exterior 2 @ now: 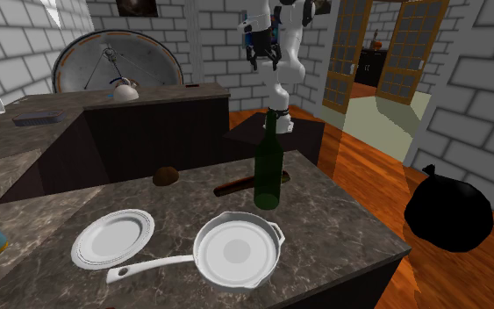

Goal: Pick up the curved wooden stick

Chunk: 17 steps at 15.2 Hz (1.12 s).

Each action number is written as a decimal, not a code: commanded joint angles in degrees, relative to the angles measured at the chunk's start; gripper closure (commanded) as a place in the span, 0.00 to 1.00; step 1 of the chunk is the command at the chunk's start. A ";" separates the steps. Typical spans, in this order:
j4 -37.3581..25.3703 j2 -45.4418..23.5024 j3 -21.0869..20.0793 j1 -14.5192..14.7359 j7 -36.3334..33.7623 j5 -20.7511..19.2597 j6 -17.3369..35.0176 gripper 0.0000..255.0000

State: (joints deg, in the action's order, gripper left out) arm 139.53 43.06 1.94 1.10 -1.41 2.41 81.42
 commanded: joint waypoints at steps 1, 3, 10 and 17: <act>0.00 0.00 0.00 0.00 0.00 0.00 0.00 0.00; 1.21 -2.32 -1.38 -0.07 -2.91 1.61 3.94 0.00; 2.75 -13.11 -5.75 -0.18 -12.29 6.21 17.96 0.00; 0.05 -27.01 -9.09 -0.46 -20.85 8.83 31.10 0.00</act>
State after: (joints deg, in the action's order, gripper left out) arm 140.26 18.58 -6.72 0.73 -21.01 10.98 110.30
